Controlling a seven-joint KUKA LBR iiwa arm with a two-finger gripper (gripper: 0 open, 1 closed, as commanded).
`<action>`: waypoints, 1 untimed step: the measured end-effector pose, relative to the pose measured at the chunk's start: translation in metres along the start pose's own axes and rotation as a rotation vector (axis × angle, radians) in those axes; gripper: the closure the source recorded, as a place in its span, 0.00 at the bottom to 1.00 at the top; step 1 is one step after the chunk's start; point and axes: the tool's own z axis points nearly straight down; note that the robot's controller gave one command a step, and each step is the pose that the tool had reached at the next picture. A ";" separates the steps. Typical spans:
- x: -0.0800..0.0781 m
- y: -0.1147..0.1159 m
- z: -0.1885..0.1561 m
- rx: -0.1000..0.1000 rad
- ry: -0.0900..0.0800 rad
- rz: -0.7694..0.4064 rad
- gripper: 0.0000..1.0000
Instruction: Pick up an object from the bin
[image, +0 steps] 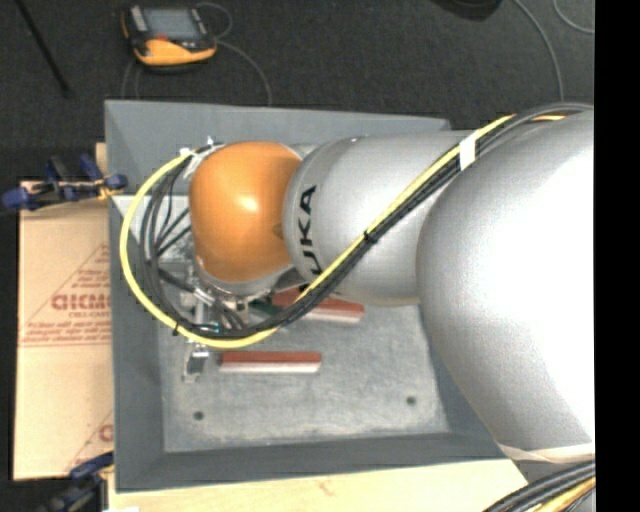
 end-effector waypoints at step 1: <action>-0.002 -0.001 -0.004 -0.002 -0.007 0.006 1.00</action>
Offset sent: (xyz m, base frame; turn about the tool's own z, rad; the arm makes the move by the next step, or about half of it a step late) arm 0.0000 0.0000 0.0000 0.0000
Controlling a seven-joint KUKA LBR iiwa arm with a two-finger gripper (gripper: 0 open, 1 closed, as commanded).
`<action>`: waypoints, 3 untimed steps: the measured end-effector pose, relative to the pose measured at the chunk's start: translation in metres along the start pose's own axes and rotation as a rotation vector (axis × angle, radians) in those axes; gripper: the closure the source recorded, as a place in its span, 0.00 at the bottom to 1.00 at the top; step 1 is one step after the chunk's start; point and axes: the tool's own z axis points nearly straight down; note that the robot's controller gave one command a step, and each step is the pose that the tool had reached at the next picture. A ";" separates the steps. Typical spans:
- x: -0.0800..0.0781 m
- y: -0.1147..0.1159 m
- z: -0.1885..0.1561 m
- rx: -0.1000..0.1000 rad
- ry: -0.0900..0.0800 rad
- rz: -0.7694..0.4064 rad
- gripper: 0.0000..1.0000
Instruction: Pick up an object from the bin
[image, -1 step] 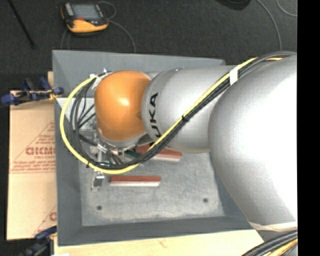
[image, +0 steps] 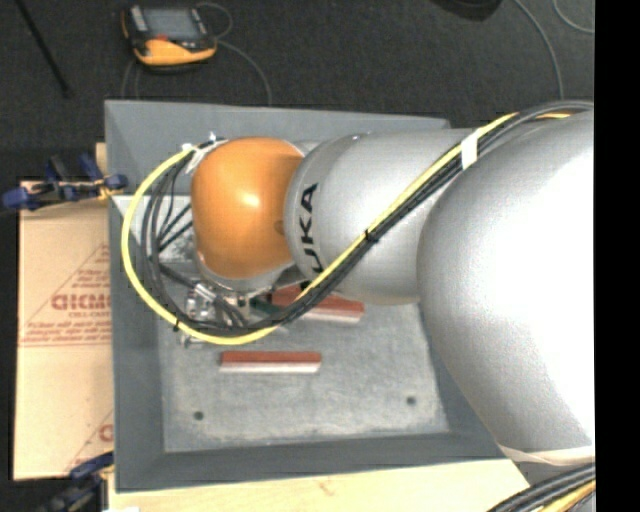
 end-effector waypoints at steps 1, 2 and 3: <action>0.000 0.000 0.000 0.000 0.000 0.001 1.00; 0.011 -0.002 -0.051 0.003 0.006 0.015 1.00; -0.026 -0.030 -0.139 0.000 -0.002 -0.125 1.00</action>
Offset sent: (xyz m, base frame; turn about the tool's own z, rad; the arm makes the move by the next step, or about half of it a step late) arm -0.0225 -0.0017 0.1151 0.0375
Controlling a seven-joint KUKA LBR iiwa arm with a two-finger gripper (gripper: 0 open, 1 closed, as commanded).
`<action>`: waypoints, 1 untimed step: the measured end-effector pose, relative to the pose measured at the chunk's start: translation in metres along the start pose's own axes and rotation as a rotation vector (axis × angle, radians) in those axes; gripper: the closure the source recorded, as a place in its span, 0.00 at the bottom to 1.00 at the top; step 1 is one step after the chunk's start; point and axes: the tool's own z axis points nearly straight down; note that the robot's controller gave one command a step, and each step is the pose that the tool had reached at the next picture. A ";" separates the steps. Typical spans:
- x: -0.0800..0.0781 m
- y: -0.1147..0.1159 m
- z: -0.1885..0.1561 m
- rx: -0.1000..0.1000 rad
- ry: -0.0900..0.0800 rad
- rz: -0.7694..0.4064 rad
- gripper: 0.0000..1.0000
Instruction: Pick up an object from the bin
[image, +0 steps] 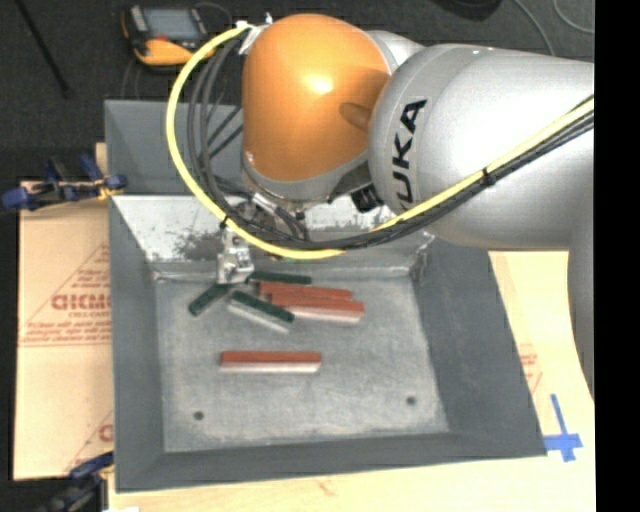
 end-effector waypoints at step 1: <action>0.000 0.000 0.000 0.000 0.000 0.000 1.00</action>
Offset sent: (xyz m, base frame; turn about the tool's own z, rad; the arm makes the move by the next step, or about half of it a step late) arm 0.0526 0.0060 -0.0921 -0.2229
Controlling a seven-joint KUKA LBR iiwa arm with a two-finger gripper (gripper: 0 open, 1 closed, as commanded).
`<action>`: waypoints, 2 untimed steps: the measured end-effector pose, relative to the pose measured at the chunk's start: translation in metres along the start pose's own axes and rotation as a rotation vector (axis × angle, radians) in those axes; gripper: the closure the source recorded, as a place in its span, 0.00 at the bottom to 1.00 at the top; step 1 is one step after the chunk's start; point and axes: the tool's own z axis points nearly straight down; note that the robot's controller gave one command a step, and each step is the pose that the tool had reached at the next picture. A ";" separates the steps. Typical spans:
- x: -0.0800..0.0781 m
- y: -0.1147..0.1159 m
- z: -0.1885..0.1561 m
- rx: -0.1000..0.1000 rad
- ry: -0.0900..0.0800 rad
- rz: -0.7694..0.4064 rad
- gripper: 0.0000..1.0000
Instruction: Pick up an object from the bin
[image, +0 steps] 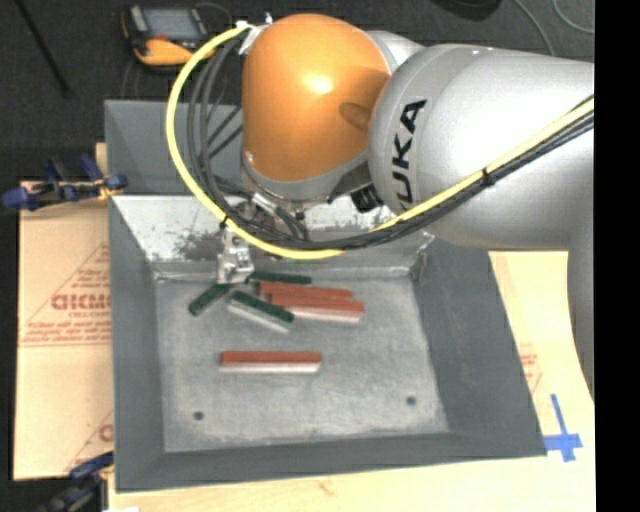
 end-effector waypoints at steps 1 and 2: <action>-0.019 0.000 0.025 0.000 -0.008 -0.075 1.00; -0.004 0.001 0.071 0.001 0.000 -0.329 1.00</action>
Offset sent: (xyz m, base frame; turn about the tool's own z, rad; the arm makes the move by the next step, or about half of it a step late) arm -0.0142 0.0020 -0.0979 -0.4374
